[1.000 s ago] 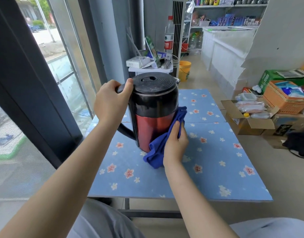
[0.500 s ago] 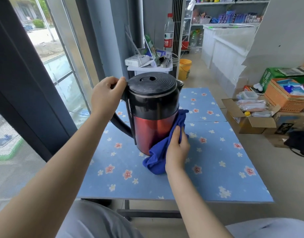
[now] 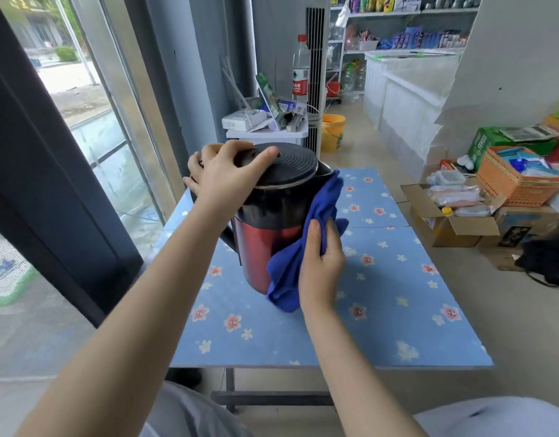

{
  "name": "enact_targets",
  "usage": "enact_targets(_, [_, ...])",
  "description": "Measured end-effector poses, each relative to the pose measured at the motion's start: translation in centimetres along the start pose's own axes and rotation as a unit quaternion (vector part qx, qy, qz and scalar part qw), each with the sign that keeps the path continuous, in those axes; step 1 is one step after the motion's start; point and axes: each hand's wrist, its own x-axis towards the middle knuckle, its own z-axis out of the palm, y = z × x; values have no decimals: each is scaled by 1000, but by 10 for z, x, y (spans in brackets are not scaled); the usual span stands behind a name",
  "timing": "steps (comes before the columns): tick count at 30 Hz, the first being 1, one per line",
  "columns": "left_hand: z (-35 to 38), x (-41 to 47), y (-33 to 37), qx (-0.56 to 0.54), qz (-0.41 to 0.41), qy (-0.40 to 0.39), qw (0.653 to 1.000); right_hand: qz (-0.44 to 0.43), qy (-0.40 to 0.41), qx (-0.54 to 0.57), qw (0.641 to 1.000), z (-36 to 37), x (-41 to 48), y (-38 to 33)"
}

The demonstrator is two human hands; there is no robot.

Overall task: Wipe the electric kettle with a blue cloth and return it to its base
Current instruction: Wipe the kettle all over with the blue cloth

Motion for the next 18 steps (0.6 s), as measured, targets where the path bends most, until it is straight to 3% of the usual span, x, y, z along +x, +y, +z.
enact_targets(4, [-12, 9, -13, -49, 29, -26, 998, 152, 15, 7, 988, -6, 6, 13])
enact_targets(9, [-34, 26, -25, -115, 78, -146, 980, 53, -44, 36, 997, 7, 23, -28])
enact_targets(12, [-47, 22, -26, -87, 86, -179, 976, 91, -85, -3, 992, -2, -2, -3])
enact_targets(15, [-54, 25, -20, -14, 49, -174, 983, 109, -79, 5, 991, -1, 5, -11])
enact_targets(18, [-43, 23, -7, 50, 59, -111, 991, 90, -77, 33, 992, 7, 21, -37])
